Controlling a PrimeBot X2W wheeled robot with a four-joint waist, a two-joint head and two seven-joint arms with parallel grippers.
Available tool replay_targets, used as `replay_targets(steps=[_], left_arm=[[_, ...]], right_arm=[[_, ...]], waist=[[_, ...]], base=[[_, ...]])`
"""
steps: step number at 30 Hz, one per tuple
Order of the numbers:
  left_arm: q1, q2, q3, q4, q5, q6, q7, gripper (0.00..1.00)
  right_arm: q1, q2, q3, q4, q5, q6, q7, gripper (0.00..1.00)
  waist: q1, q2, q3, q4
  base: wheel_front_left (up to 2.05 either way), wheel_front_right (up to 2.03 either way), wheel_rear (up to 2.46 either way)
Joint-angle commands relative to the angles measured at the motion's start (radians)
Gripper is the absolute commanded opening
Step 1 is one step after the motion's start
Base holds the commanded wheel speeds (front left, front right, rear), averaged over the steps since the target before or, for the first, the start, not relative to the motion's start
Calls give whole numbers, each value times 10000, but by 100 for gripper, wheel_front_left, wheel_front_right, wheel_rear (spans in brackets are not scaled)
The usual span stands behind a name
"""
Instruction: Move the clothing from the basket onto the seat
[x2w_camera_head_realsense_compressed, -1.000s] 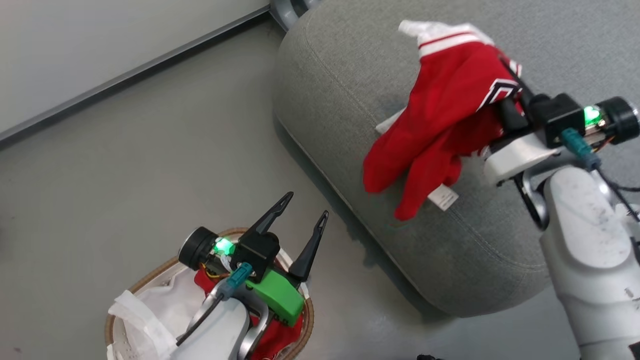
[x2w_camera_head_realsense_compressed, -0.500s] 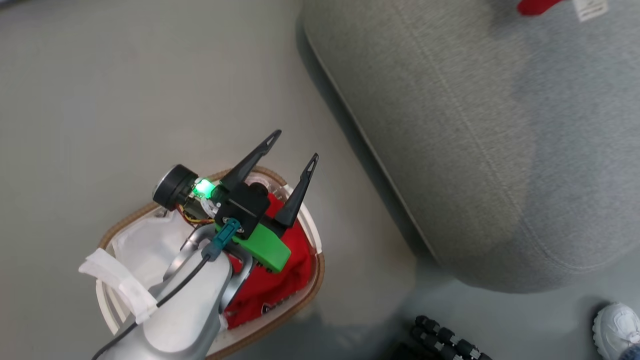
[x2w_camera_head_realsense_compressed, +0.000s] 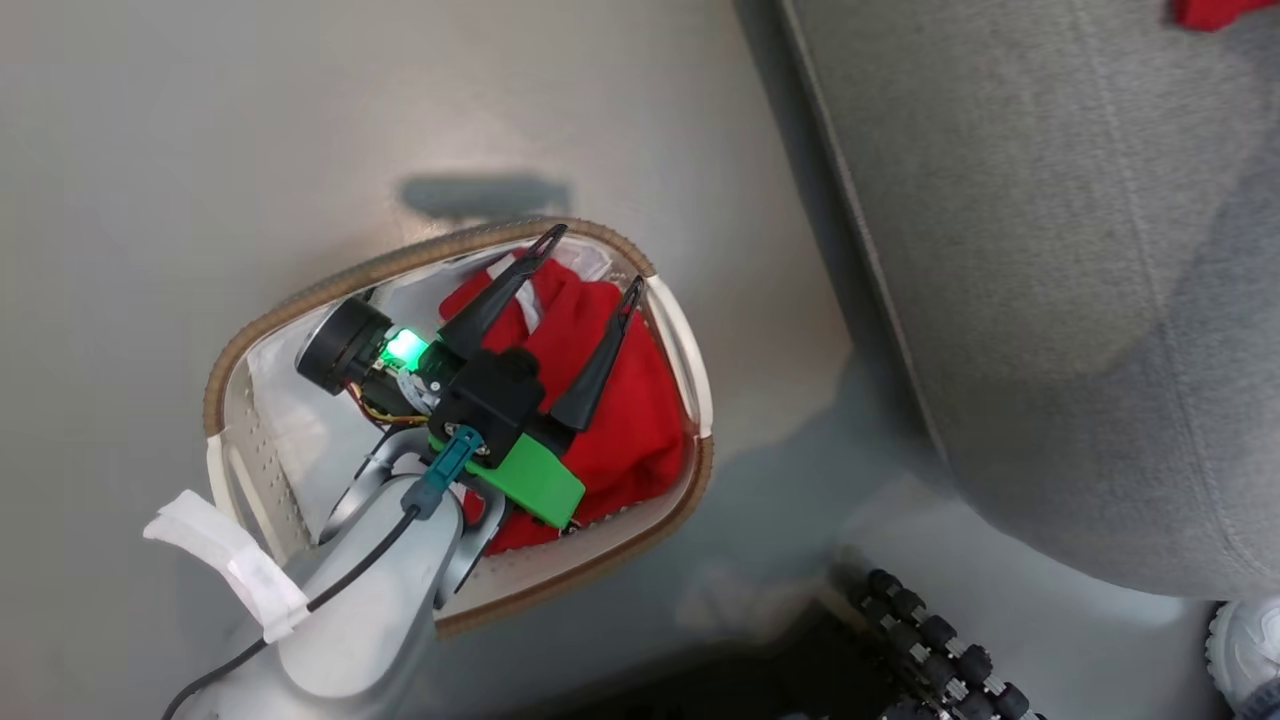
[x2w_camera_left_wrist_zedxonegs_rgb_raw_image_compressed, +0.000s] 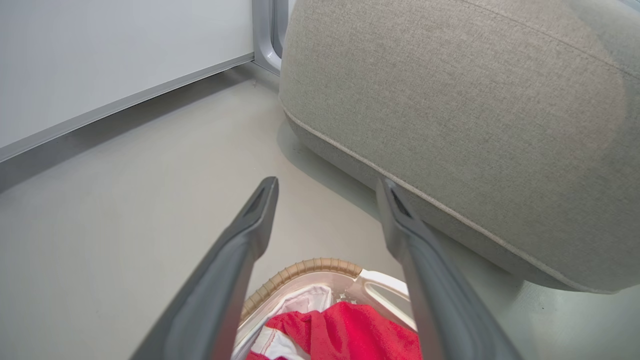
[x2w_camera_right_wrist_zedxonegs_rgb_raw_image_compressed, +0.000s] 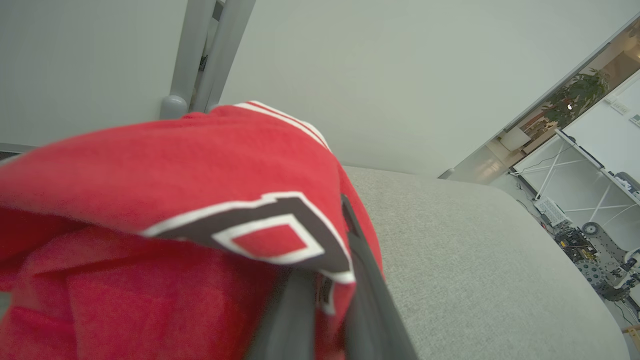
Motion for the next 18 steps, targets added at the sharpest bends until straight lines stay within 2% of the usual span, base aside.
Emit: replay_targets(steps=[1, 5, 6, 8, 9, 10, 18], left_arm=[[-125, 103, 29, -45, -31, 59, 11, 100], [-142, 137, 10, -1, -105, 82, 29, 100], [-151, 140, 8, 18, -117, 93, 29, 100], [-149, 117, -8, 60, -163, 110, 20, 100], [-136, 104, -11, 99, -170, 106, 11, 100], [-123, 89, -14, 129, -185, 95, 3, 100], [-55, -108, 9, 515, -438, 51, -127, 100]], right_arm=[[140, 45, -100, 125, -50, -14, -24, 0], [349, 251, -217, 254, -206, -14, -24, 0], [410, 287, -229, 235, -235, -14, -23, 14], [529, 318, -247, 143, -308, -14, -20, 48], [587, 356, -238, 74, -353, -14, -15, 95], [640, 386, -235, 14, -376, -14, -16, 100], [1460, 486, 30, -486, -480, -14, -16, 100]], waist=[[-2, -1, 424, 402], [-2, -1, 416, 356], [-2, -1, 396, 336], [-2, -1, 315, 291], [-2, -1, 248, 267], [-2, -1, 190, 252], [-2, -1, -721, 238]], base=[[0, 0, 0], [0, 0, 0], [0, 0, 0], [0, 0, 0], [0, 0, 0], [0, 0, 0], [0, 0, 0]])
